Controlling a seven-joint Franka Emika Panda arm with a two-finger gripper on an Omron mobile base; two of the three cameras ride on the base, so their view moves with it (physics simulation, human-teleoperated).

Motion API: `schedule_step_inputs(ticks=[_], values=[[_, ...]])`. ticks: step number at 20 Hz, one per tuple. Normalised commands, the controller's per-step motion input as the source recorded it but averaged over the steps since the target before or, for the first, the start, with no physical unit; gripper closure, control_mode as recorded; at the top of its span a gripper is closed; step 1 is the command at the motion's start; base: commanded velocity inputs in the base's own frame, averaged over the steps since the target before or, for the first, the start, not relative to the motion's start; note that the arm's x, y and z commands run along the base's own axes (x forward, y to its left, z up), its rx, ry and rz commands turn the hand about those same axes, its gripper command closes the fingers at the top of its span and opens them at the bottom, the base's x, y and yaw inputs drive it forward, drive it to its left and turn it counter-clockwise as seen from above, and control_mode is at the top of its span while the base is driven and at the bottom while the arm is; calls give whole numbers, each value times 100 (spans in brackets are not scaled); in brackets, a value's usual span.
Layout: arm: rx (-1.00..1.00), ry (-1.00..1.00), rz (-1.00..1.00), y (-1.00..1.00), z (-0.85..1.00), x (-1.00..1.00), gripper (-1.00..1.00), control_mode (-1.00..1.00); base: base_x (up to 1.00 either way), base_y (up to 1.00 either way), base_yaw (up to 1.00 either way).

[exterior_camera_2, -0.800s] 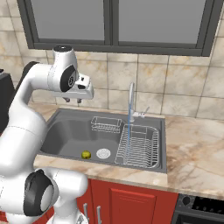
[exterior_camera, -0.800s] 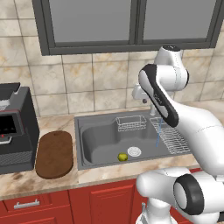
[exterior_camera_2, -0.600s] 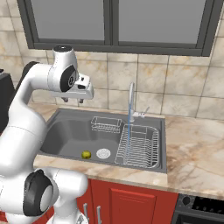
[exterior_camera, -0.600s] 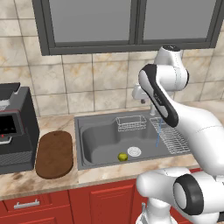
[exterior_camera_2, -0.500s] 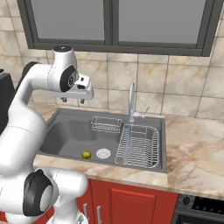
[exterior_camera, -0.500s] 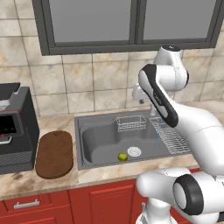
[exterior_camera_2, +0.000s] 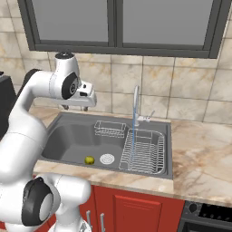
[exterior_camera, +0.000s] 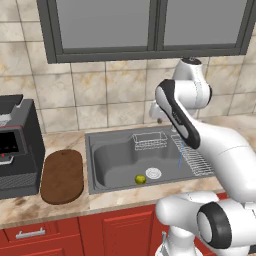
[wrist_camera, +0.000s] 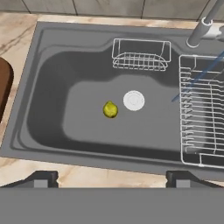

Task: Pick the pear from the sink and place it on the cutting board to airdry. Then turn off the sink faucet.

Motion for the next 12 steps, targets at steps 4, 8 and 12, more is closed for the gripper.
schedule_step_inputs(ticks=[4, 8, 12], values=[[0, 0, 0, 0, -27, 0, -100, -100, 0, 0, 0], [0, 0, 0, 9, -18, 4, -100, -100, 0, 0, 0], [0, 0, 0, 3, -20, 7, -100, -100, 0, 0, 0]])
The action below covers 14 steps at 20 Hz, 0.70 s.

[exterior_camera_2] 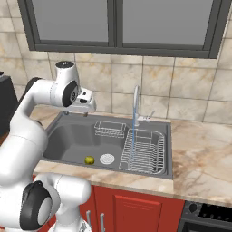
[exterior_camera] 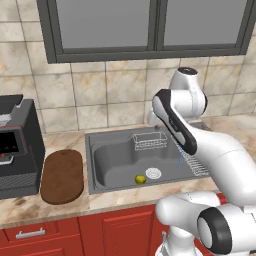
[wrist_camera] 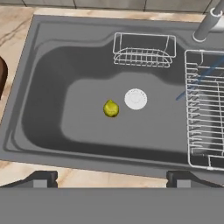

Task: Pick the pear from the sink and place it on the cutting board to airdry. Then turn off the sink faucet.

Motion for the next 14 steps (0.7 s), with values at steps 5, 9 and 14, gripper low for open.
schedule_step_inputs(ticks=[5, 9, 14], values=[[0, 0, 0, 2, -25, 8, -100, -100, 0, 0, 0], [0, 0, 0, 0, -28, 12, -100, -100, 0, 0, 0], [0, -1, 0, 0, -22, 16, -100, -100, 0, 0, 0]])
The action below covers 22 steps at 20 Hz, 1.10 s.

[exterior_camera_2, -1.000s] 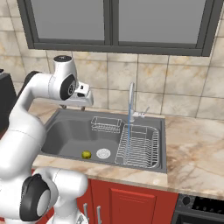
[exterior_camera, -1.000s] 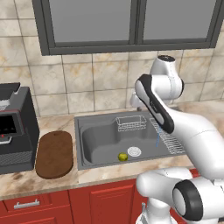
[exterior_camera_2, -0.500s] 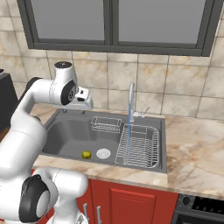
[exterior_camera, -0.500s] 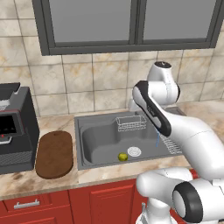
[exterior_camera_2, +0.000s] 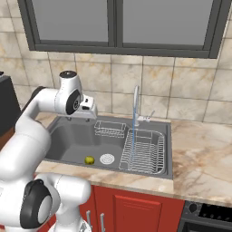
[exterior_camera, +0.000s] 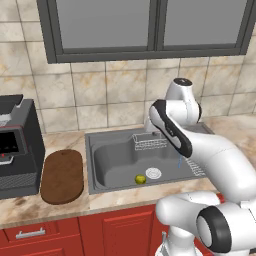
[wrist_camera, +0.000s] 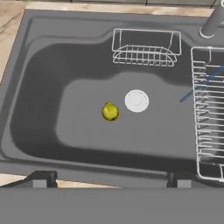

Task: Pick the pear from the sink and place it on the cutting board to airdry. Then turn off the sink faucet.

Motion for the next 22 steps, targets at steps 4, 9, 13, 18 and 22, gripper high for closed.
schedule_step_inputs(ticks=[4, 9, 13, 18, 22], values=[[-1, -3, 0, 4, -22, 18, -100, -100, 0, 0, 0], [-1, -2, 0, 3, -25, 17, -100, -100, 0, 0, 0], [-1, -2, 0, 1, -23, 15, -100, -100, 0, 0, 0], [0, -1, 0, 1, -26, 19, -100, -100, 0, 0, 0], [0, 0, 0, 5, -23, 22, -100, -100, 0, 0, 0]])
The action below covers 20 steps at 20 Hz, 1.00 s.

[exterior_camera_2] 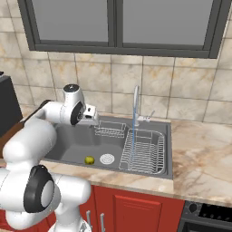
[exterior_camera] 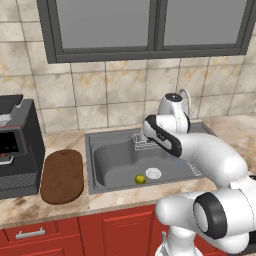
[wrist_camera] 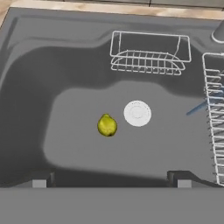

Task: Pick the pear from the sink and place it on the cutting board to airdry. Then turn off the sink faucet.

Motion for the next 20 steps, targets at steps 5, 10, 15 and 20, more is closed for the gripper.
schedule_step_inputs(ticks=[5, 10, 15, 20], values=[[0, 0, 0, 8, -22, 21, -100, -100, 0, 0, 0], [0, 0, 0, 6, -19, 8, -100, -100, 0, 0, 0], [0, 0, 0, 2, -21, 1, -100, -100, 0, 0, 0], [0, 0, 0, 2, -22, 0, -100, -100, 0, 0, 0]])
